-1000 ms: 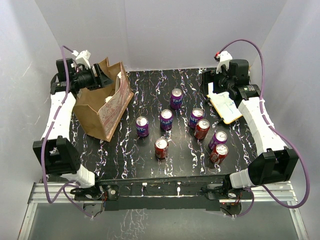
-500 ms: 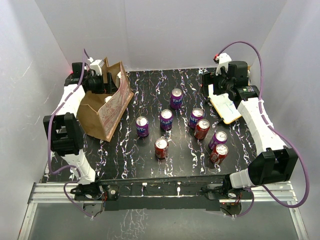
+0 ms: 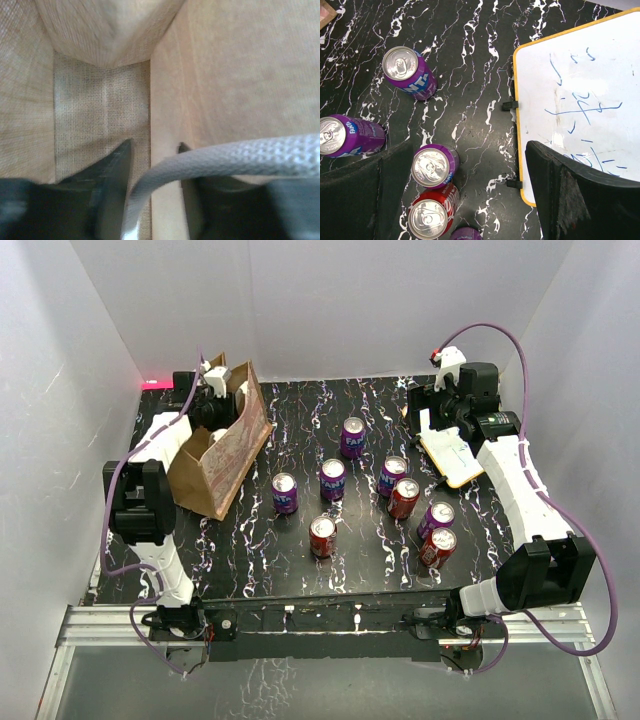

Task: Place the beverage into the canvas bag
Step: Adjust the canvas bag at the center of the board.

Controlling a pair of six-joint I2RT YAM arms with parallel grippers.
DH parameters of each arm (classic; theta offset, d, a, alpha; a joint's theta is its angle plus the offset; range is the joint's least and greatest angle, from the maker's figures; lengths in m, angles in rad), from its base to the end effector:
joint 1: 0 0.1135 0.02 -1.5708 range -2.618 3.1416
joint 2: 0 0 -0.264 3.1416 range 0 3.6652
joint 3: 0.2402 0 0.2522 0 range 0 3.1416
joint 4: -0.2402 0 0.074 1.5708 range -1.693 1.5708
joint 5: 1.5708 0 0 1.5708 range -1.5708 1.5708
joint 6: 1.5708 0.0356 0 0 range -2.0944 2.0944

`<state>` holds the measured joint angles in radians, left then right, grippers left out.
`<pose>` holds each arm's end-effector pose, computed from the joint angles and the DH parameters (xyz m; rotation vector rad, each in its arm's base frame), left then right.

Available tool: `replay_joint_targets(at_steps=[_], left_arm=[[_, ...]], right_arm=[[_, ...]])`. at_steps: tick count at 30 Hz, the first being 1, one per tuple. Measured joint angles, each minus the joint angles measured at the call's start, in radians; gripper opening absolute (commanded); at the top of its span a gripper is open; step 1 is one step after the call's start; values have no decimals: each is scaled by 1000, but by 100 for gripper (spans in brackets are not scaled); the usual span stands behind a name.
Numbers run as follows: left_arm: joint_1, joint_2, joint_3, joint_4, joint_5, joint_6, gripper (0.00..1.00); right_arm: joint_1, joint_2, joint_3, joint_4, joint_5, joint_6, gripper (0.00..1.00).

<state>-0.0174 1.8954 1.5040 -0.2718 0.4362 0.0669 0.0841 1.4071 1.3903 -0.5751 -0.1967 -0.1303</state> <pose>0.4369 -0.0226 0.2603 0.3283 2.1748 -0.4581 0.3116 0.0332 0.3691 -0.3428 2.1282 0.1858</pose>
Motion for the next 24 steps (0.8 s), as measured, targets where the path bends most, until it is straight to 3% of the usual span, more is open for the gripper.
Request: replay_joint_targets(at_steps=[2, 15, 24], left_arm=[[0, -10, -1, 8, -11, 5, 0], [18, -123, 54, 71, 38, 2, 0], [18, -124, 172, -55, 19, 113, 0]], right_arm=[[0, 0, 0, 1, 0, 0, 98], [0, 0, -24, 3, -5, 1, 98], [0, 0, -60, 10, -14, 4, 98]])
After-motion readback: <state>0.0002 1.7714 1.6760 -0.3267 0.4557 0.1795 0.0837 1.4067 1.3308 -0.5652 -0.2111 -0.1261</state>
